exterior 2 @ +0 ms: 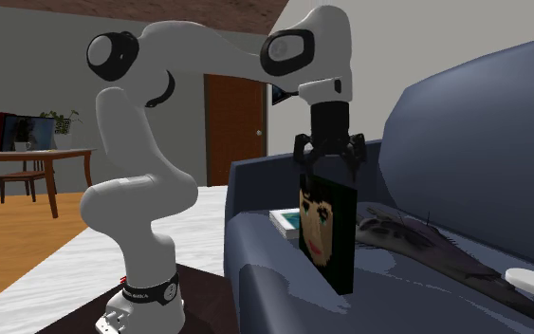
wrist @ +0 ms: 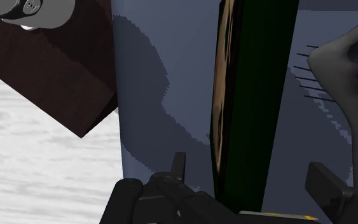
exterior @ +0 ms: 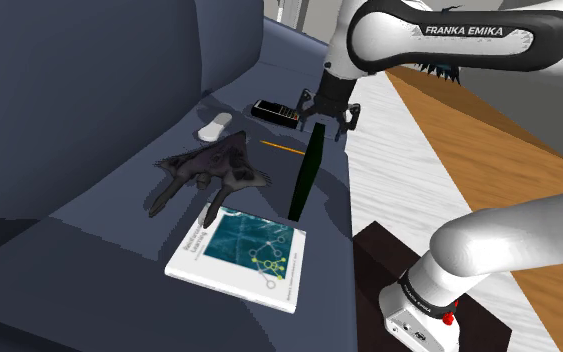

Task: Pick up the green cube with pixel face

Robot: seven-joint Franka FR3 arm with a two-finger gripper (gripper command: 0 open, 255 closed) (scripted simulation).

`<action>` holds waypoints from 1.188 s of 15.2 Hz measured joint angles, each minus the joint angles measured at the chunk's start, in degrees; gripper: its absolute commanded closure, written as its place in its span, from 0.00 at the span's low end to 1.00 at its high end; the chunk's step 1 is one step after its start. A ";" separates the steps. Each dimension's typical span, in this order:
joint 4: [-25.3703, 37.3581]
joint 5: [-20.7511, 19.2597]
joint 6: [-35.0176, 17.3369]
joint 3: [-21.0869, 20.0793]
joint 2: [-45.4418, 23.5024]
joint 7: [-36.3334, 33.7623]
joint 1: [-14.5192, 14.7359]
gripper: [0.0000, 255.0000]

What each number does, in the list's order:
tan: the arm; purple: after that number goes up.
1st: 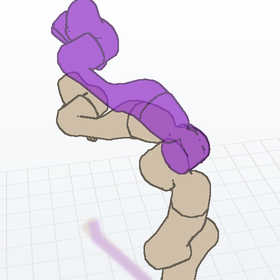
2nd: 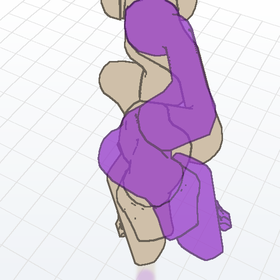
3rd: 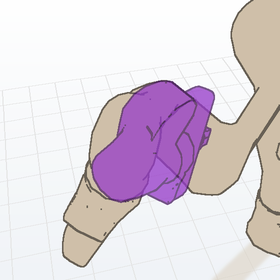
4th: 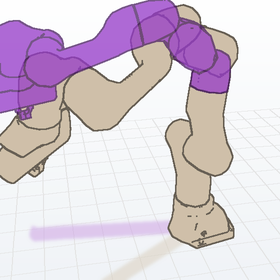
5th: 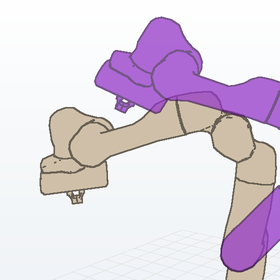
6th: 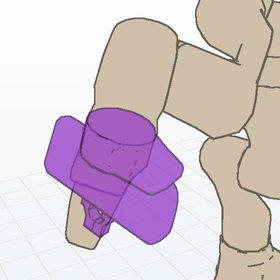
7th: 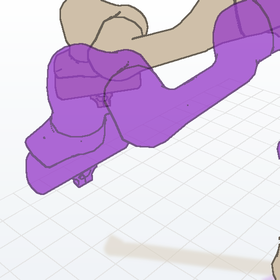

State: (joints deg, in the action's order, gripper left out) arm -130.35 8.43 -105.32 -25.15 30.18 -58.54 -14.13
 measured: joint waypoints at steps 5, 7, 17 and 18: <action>-2.94 0.27 -3.27 -0.64 -0.29 -0.40 0.10 1.00; -3.21 0.29 -3.55 -0.66 -0.29 -0.39 0.11 1.00; -2.19 0.16 -2.66 -0.60 -0.45 -0.45 0.03 1.00; -1.62 0.11 -2.01 -0.48 -0.38 -0.40 0.00 1.00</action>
State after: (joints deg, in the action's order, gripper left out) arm -131.97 8.54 -107.33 -25.63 29.81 -58.94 -14.13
